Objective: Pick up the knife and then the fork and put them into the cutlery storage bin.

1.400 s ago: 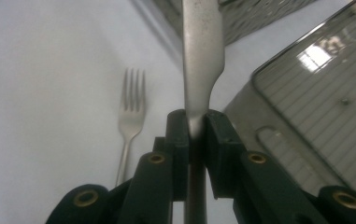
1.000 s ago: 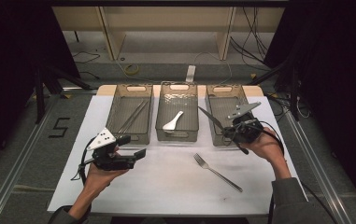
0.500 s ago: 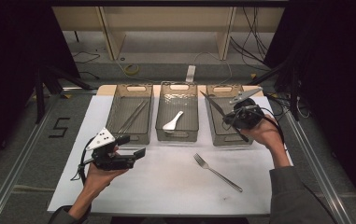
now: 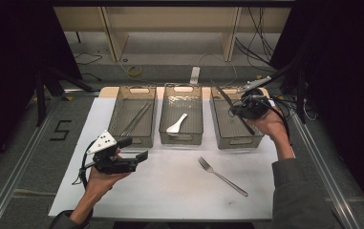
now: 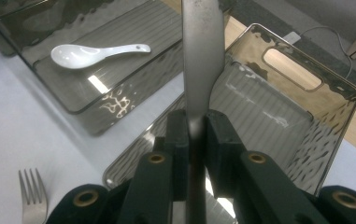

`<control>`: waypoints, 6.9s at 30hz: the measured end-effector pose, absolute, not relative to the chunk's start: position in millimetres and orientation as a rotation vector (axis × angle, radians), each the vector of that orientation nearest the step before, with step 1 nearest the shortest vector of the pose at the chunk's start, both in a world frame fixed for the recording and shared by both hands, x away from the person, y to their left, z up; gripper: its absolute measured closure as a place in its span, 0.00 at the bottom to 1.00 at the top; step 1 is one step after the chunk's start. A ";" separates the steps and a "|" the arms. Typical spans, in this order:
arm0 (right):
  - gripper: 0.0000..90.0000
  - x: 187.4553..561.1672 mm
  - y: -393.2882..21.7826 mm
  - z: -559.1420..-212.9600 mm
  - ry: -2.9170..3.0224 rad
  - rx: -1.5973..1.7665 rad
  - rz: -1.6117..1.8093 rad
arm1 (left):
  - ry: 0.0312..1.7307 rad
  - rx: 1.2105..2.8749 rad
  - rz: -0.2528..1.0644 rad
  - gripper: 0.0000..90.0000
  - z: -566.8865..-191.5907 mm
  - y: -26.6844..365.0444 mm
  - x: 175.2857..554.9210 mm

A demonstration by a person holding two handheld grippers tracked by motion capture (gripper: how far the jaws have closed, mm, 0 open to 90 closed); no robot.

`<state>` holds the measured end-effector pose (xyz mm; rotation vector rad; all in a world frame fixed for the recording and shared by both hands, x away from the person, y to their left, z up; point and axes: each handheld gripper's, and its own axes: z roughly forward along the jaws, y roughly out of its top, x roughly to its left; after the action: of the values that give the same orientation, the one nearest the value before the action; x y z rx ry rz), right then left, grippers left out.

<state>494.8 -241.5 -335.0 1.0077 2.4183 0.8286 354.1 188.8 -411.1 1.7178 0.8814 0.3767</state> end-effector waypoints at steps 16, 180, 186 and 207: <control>0.90 521.9 -251.9 -348.1 2.377 1.110 0.817 | 0.875 1.712 0.381 0.18 -410.4 189.2 353.4; 0.92 398.6 -185.1 -455.6 2.997 0.778 0.286 | 0.861 1.746 0.388 0.18 -411.4 186.2 352.0; 0.94 399.9 -184.2 -455.4 2.999 0.773 0.270 | 0.860 1.746 0.388 0.18 -411.2 186.0 351.8; 0.95 396.4 -194.8 -441.9 2.897 0.725 0.378 | 0.862 1.732 0.390 0.18 -410.5 188.1 351.7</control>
<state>396.4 -194.8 -441.9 0.7248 2.8966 0.3784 351.7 188.1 -410.5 1.7318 0.8625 0.3898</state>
